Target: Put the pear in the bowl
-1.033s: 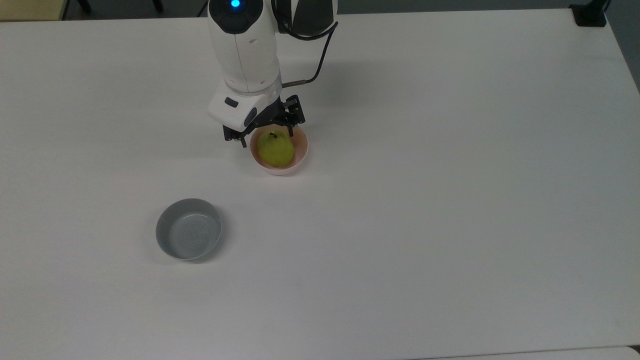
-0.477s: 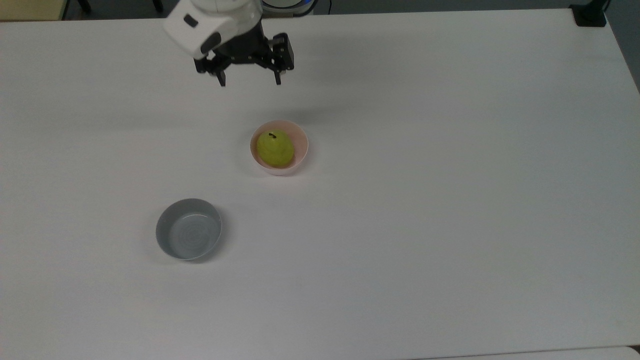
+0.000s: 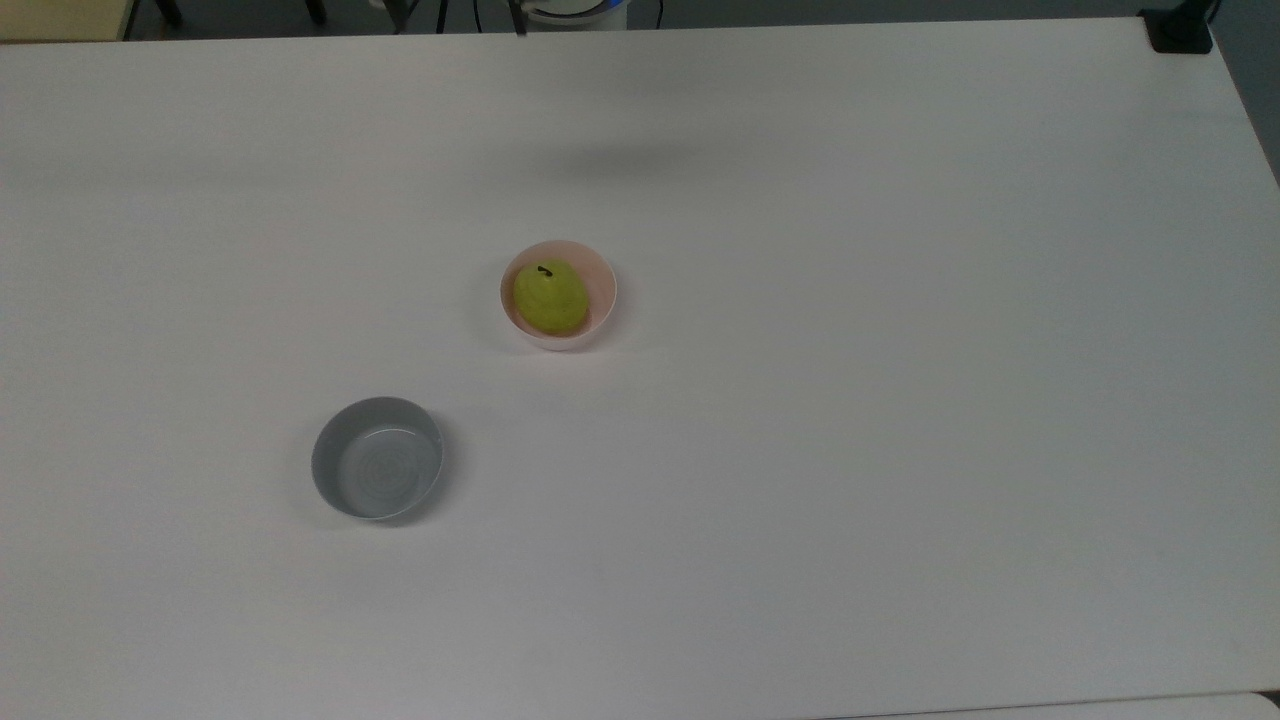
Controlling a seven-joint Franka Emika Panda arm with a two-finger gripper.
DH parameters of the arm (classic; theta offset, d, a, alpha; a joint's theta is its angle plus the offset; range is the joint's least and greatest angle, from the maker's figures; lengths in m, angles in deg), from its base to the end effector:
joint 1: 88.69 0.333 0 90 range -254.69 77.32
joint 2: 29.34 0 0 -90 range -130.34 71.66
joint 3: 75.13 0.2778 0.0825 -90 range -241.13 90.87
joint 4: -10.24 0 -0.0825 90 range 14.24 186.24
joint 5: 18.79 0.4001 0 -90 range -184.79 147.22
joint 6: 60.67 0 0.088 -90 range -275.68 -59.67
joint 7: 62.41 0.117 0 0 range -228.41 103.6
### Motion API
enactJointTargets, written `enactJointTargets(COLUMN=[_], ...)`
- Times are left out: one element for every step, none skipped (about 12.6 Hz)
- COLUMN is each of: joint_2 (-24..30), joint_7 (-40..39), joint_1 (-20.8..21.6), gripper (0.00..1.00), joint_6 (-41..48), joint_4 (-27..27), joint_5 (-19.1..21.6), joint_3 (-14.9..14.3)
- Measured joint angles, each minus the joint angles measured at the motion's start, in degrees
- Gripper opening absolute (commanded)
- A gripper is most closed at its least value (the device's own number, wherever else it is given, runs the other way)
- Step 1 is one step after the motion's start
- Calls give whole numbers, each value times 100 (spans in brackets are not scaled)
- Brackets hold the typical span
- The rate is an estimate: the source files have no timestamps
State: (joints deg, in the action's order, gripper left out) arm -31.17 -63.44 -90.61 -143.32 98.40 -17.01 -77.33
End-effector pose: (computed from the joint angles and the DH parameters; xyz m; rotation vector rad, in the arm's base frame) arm 0.5626 -0.0363 0.5634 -3.0988 0.0806 0.1965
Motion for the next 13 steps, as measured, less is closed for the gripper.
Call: enactJointTargets(joint_2=[105,225,273,296,303,303,298,283,258,217,179,153,142], joint_7=[0,0,-43,-135,-318,-440,-546,-621,-655,-667,-670,-672,-672], joint_1=[-41,-91,-119,-147,-181,-187,-188,-188,-187,-180,-170,-163,-159], gripper=[100,100,100,100,100,100,100,100,100,100,100,100,100], joint_6=[85,122,122,89,-33,-197,-432,-732,-962,-1112,-1163,-1176,-1176], joint_4=[-5,-4,-2,-1,10,43,94,164,220,258,265,265,265], joint_5=[0,0,0,0,0,0,0,0,0,0,0,0,0], joint_3=[-2,-4,-7,-8,-20,-43,-70,-95,-98,-98,-98,-98,-98])
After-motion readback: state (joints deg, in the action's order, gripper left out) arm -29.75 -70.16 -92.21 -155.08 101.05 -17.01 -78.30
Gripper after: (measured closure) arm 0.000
